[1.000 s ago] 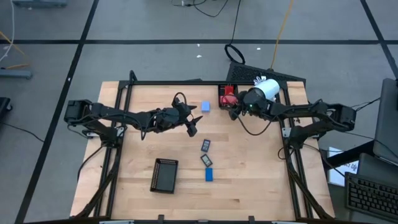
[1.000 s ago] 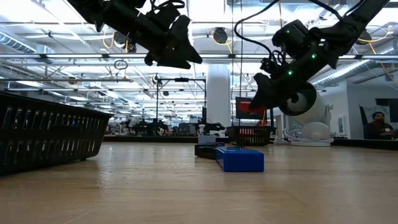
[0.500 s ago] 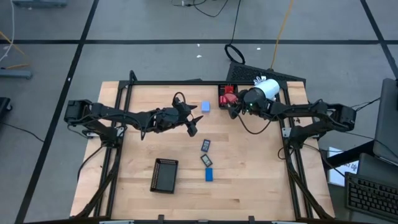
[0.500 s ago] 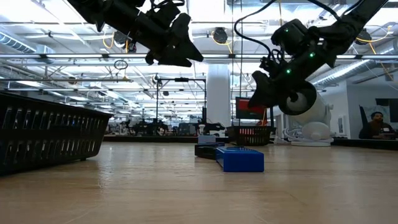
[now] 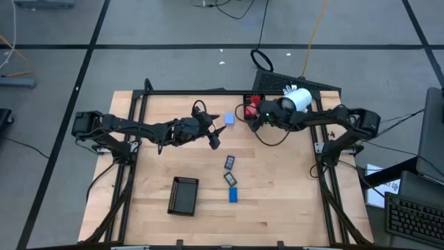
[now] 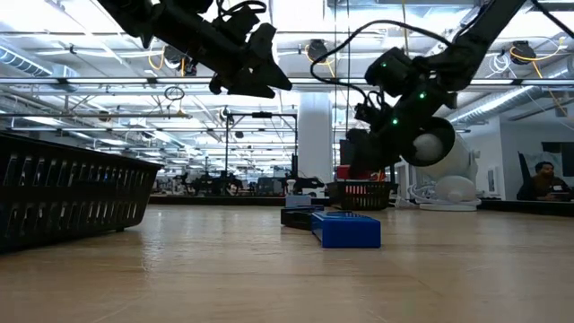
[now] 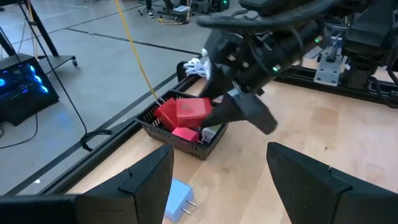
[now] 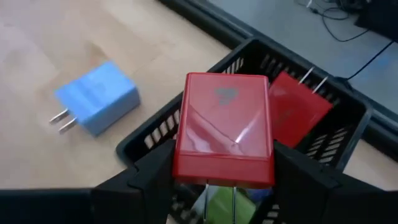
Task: Pick & Place Office items
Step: Put the red charger adapter into the top black basket, then put the light purple charger adapter into the top black basket
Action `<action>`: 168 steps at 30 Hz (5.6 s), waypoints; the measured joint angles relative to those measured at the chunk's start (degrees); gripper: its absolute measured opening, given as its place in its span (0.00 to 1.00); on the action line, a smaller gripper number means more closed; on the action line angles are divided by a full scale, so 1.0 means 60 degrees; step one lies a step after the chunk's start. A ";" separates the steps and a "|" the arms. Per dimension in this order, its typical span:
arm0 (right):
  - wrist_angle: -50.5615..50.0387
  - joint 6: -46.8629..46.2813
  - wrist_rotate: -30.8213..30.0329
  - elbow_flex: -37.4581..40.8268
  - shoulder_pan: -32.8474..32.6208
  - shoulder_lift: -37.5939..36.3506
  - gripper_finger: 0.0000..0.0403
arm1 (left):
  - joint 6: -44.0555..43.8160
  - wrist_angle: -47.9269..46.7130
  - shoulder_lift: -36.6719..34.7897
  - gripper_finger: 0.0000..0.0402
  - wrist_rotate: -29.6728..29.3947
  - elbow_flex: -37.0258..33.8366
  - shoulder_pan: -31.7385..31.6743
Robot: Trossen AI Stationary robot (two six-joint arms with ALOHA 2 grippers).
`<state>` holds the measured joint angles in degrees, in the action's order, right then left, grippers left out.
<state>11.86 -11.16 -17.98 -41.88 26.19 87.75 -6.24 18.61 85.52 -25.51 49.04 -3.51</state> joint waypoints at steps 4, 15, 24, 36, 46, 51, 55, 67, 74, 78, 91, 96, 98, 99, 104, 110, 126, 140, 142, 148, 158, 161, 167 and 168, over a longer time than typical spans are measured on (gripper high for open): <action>-0.0028 0.0012 0.0009 -0.0035 0.0063 0.0072 0.53 | 0.0001 -0.0056 0.0000 0.65 0.0041 0.0000 0.0007; 0.0009 0.0016 0.0018 -0.0034 0.0059 0.0068 0.60 | -0.0091 -0.0134 0.0000 0.65 0.0087 0.0000 0.0047; 0.0049 0.0303 0.0033 -0.0030 0.0059 0.0065 0.66 | -0.0128 -0.0139 0.0000 0.65 0.0333 0.0000 0.0055; 0.1047 0.0948 0.0396 -0.0026 -0.0357 -0.0030 0.65 | -0.0257 -0.0274 -0.0002 0.65 0.0343 0.0000 0.0054; 0.2433 0.2386 0.3205 -0.0023 -0.1368 0.0006 0.64 | -0.0705 -0.0598 -0.0004 0.65 0.0347 0.0000 0.0055; 0.2008 0.2703 0.4332 -0.0023 -0.1503 0.0002 0.64 | -0.0801 -0.0602 -0.0004 0.65 0.0346 0.0000 0.0052; 0.1387 0.2831 0.4555 -0.0023 -0.1507 0.0006 0.64 | -0.0801 -0.0604 -0.0004 0.65 0.0348 0.0000 0.0055; 0.1178 0.2733 0.4993 -0.0023 -0.1492 0.0006 0.62 | -0.1321 -0.0460 0.0202 0.65 0.0184 0.0007 -0.0081; 0.1465 0.2775 0.4017 -0.0023 -0.1511 0.0006 0.60 | -0.1535 0.1043 0.2038 0.65 0.0061 0.0007 -0.0744; 0.1351 0.2765 0.2820 -0.0023 -0.1492 0.0006 0.60 | -0.1481 0.1142 0.2218 0.65 0.0655 -0.0004 -0.1003; 0.3059 0.2371 0.2755 -0.0026 -0.1580 -0.0001 0.63 | -0.1108 -0.2002 -0.2615 0.65 0.2477 0.0007 -0.0639; 0.2989 0.2332 0.2508 -0.0029 -0.1636 0.0006 0.61 | -0.1235 -0.3431 -0.4092 0.65 0.2465 0.0007 0.0162; 0.2717 0.2768 0.2492 -0.0227 -0.1622 0.0006 0.60 | -0.1222 -0.3490 -0.4258 0.65 0.2282 0.0007 0.0506; 0.2336 0.2994 0.2501 -0.0454 -0.1609 0.0006 0.60 | -0.1168 -0.3490 -0.4266 0.65 0.2171 0.0007 0.0660; 0.0245 0.3726 0.3022 -0.1958 -0.1511 0.0638 0.61 | -0.0869 -0.3393 -0.3933 0.65 0.1417 0.0004 0.1105; -0.0124 0.5101 0.2931 -0.2987 -0.1444 0.2481 0.73 | -0.0731 -0.3146 -0.3500 0.65 0.0885 0.0000 0.1010; -0.1154 0.5473 0.2542 -0.4525 -0.0491 0.4457 0.79 | -0.0496 -0.3338 -0.3359 0.65 0.0843 -0.0004 0.0794; -0.2134 0.4377 0.2969 -0.4543 -0.1133 0.4418 0.67 | -0.0958 -0.3443 -0.3359 0.65 0.0839 -0.0004 0.0794; -0.2155 0.4444 0.2967 -0.4537 -0.1369 0.4421 0.67 | -0.0959 -0.3452 -0.3359 0.65 0.0836 -0.0004 0.0794; -0.2236 0.4462 0.2026 -0.4507 -0.2067 0.4259 0.69 | -0.1150 -0.3848 -0.3359 0.65 0.0836 -0.0004 0.0794; -0.2380 0.4407 0.2475 -0.4467 -0.2528 0.3205 0.75 | -0.1330 -0.3891 -0.3359 0.65 0.1058 -0.0004 0.0812; -0.2264 0.4326 0.2939 -0.4492 -0.2274 0.3165 0.76 | -0.1326 -0.3869 -0.3359 0.65 0.1050 -0.0004 0.0831; -0.2291 0.3581 0.3541 -0.4452 -0.1513 0.3414 0.76 | -0.1327 -0.3861 -0.3359 0.65 0.1025 -0.0004 0.0856; -0.2328 0.3447 0.3550 -0.4348 -0.1435 0.3430 0.76 | -0.1330 -0.3862 -0.3359 0.65 0.1025 -0.0004 0.0856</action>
<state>-2.11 9.52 3.32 -67.97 17.58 108.33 -14.22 -4.56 65.36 -19.35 49.01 1.63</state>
